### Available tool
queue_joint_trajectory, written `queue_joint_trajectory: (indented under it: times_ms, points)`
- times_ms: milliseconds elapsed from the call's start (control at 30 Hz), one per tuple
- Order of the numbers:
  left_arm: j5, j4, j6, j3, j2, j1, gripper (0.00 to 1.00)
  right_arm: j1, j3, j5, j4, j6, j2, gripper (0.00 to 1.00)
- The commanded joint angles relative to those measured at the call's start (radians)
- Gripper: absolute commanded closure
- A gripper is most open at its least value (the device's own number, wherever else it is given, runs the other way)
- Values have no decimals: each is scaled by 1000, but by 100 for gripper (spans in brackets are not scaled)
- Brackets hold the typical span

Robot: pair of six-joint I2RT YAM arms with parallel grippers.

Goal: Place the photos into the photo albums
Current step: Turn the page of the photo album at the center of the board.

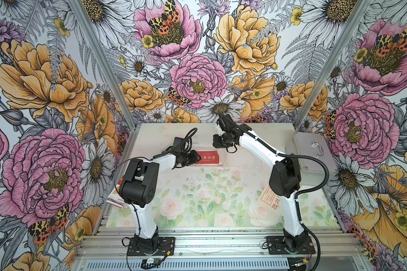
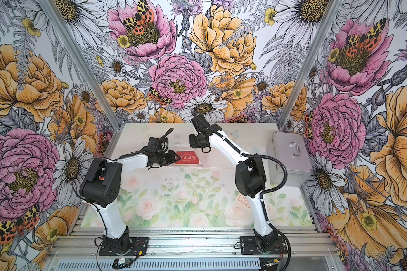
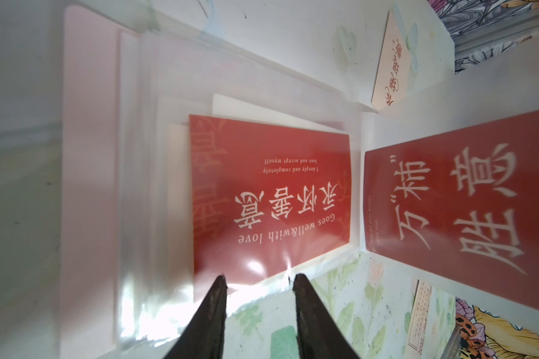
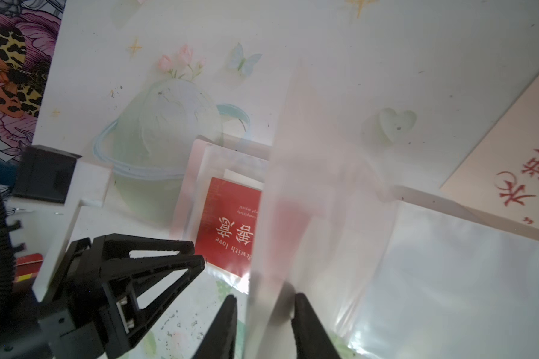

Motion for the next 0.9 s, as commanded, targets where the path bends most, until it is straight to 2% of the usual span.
queue_joint_trajectory:
  times_ms: [0, 300, 467, 700, 867]
  points:
    - [33, 43, -15, -15, -79, 21, 62, 18, 51, -42, -1, 12, 41, 62]
    - [34, 54, -14, -49, -112, 65, 62, 22, 86, -77, 0, 15, 50, 55]
    - [51, 73, -26, -62, -105, 75, 62, 32, 99, -271, 87, 56, 63, 53]
    - [45, 76, -26, -72, -129, 85, 62, 35, 105, -215, 84, 41, 40, 53]
    - [39, 81, -23, -80, -147, 87, 62, 6, 55, -142, 85, 16, 3, 53]
